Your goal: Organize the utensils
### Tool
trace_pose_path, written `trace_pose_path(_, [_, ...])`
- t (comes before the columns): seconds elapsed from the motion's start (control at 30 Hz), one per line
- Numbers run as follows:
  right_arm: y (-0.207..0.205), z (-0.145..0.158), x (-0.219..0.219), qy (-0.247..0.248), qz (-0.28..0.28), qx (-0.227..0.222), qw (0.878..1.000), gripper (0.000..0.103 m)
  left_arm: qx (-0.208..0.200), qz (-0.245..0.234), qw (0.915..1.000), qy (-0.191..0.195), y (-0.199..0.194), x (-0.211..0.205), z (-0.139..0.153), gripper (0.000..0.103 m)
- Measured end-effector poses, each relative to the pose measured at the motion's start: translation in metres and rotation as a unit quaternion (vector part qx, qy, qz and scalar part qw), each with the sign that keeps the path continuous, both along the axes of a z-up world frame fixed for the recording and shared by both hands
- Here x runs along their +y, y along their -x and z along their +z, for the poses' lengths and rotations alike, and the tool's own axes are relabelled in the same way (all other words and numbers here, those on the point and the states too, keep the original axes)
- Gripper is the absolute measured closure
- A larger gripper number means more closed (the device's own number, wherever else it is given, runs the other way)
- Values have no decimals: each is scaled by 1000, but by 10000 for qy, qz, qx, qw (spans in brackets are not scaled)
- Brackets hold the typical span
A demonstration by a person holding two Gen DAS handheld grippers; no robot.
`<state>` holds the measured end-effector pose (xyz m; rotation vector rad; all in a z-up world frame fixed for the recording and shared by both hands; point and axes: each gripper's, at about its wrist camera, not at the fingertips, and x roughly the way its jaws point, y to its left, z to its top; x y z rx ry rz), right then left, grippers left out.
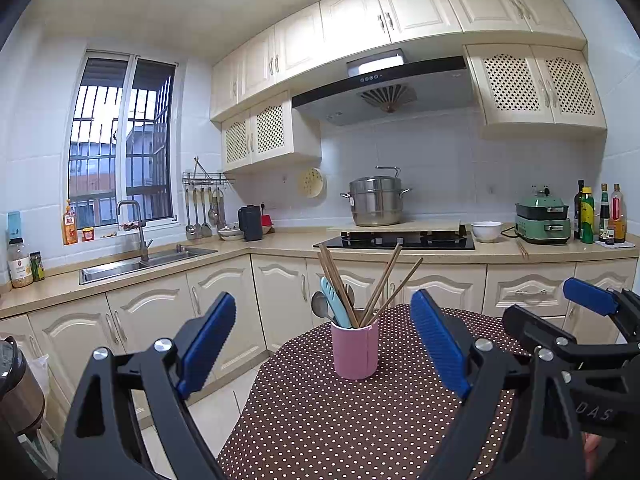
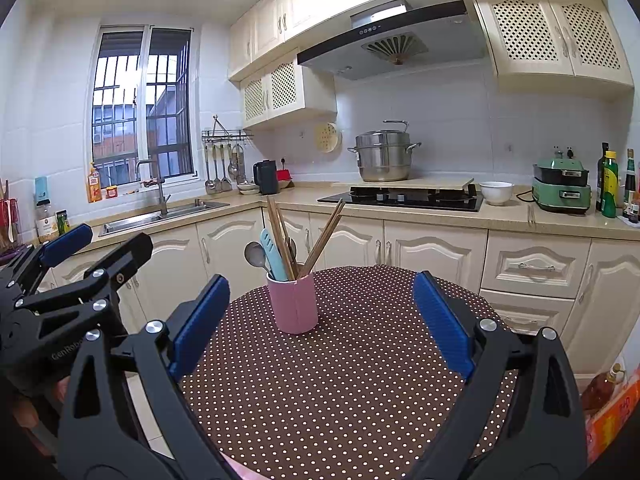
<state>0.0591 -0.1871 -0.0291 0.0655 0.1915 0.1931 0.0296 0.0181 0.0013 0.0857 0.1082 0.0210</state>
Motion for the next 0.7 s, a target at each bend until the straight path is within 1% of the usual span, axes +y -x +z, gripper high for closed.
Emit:
trace_pose_path(0.57, [-3,0,4,-17,19,39,10000,11,50,0,10000,-1,-4,0,-1,16])
trace_pose_path(0.7, [-6,-3,7,-30,31,90,10000,11,172,-25,9998,54,-10,3,-3,16])
